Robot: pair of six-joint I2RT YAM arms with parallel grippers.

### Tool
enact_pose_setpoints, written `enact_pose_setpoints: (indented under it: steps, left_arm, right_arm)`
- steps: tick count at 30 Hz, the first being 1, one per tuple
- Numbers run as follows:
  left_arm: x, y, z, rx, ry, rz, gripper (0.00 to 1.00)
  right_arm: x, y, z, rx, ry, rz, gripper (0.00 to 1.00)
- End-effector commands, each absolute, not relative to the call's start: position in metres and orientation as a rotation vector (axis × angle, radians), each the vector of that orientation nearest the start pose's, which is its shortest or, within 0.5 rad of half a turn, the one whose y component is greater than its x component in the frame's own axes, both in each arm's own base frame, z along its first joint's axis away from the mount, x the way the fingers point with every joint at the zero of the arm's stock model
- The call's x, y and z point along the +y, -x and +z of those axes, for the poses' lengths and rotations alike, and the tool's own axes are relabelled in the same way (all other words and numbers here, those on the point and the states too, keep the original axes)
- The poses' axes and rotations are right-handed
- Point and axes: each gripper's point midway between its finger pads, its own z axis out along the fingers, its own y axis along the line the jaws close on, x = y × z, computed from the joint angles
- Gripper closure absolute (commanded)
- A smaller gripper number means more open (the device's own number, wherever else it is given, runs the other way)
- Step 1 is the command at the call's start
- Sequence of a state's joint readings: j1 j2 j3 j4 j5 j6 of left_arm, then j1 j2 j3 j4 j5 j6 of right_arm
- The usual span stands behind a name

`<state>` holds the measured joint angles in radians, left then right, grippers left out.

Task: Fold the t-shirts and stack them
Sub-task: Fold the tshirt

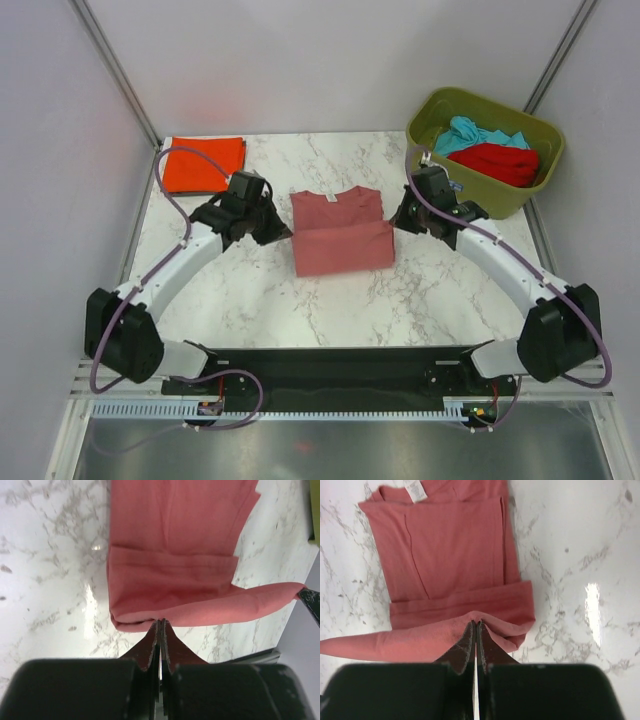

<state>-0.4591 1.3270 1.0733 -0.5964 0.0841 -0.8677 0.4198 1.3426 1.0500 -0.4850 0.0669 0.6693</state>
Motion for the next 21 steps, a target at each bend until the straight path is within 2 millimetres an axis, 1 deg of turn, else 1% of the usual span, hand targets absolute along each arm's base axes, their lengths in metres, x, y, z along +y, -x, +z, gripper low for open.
enact_pose_setpoints:
  steps: [1, 2, 4, 5, 6, 7, 8, 9, 10, 11, 12, 13, 14, 15, 16, 17, 18, 19, 20, 21]
  left_arm:
    - [-0.194, -0.328, 0.173, 2.471, 0.417, -0.651, 0.98]
    - [-0.194, -0.342, 0.185, 2.441, 0.419, -0.661, 0.98]
    - [-0.195, -0.357, 0.187, 2.435, 0.405, -0.659, 0.98]
    - [-0.196, -0.371, 0.192, 2.422, 0.409, -0.659, 0.98]
    - [-0.196, -0.378, 0.192, 2.423, 0.411, -0.658, 0.98]
    - [-0.197, -0.385, 0.194, 2.418, 0.410, -0.661, 0.98]
    - [-0.196, -0.396, 0.204, 2.389, 0.414, -0.670, 0.98]
    - [-0.195, -0.404, 0.194, 2.409, 0.423, -0.656, 0.98]
    - [-0.195, -0.411, 0.194, 2.406, 0.426, -0.650, 0.98]
    - [-0.193, -0.421, 0.199, 2.389, 0.429, -0.649, 0.98]
    - [-0.193, -0.429, 0.188, 2.407, 0.437, -0.635, 0.98]
    - [-0.192, -0.434, 0.185, 2.413, 0.437, -0.631, 0.98]
    - [-0.190, -0.444, 0.189, 2.395, 0.441, -0.634, 0.98]
    - [-0.190, -0.451, 0.177, 2.417, 0.446, -0.617, 0.98]
    - [-0.188, -0.457, 0.174, 2.415, 0.452, -0.606, 0.98]
    - [-0.185, -0.466, 0.179, 2.397, 0.457, -0.604, 0.98]
    - [-0.185, -0.471, 0.176, 2.398, 0.455, -0.602, 0.98]
    - [-0.183, -0.478, 0.165, 2.410, 0.460, -0.586, 0.98]
    - [-0.184, -0.488, 0.170, 2.391, 0.452, -0.588, 0.98]
    - [-0.184, -0.494, 0.168, 2.388, 0.446, -0.584, 0.98]
  right_arm:
    - [0.169, -0.373, 0.192, 2.282, -0.272, 0.506, 1.00]
    - [0.170, -0.380, 0.193, 2.281, -0.264, 0.507, 1.00]
    - [0.171, -0.399, 0.196, 2.272, -0.271, 0.500, 1.00]
    - [0.175, -0.403, 0.196, 2.279, -0.259, 0.528, 1.00]
    - [0.175, -0.411, 0.196, 2.277, -0.252, 0.529, 1.00]
    - [0.179, -0.423, 0.194, 2.282, -0.247, 0.529, 1.00]
    - [0.183, -0.428, 0.193, 2.288, -0.235, 0.544, 1.00]
    - [0.182, -0.436, 0.192, 2.284, -0.226, 0.540, 1.00]
    - [0.185, -0.447, 0.189, 2.287, -0.224, 0.541, 1.00]
    - [0.186, -0.453, 0.188, 2.290, -0.220, 0.544, 1.00]
    - [0.185, -0.459, 0.186, 2.289, -0.219, 0.542, 1.00]
    - [0.187, -0.469, 0.181, 2.294, -0.219, 0.543, 1.00]
    - [0.187, -0.474, 0.179, 2.295, -0.219, 0.548, 1.00]
    - [0.188, -0.480, 0.178, 2.294, -0.217, 0.570, 1.00]
    - [0.190, -0.489, 0.174, 2.295, -0.207, 0.575, 1.00]
    - [0.190, -0.494, 0.172, 2.292, -0.204, 0.576, 1.00]
    - [0.190, -0.500, 0.173, 2.280, -0.202, 0.583, 1.00]
    - [0.192, -0.507, 0.167, 2.282, -0.201, 0.587, 1.00]
    - [0.194, -0.513, 0.167, 2.271, -0.196, 0.601, 1.00]
    - [0.192, -0.518, 0.163, 2.273, -0.201, 0.600, 1.00]
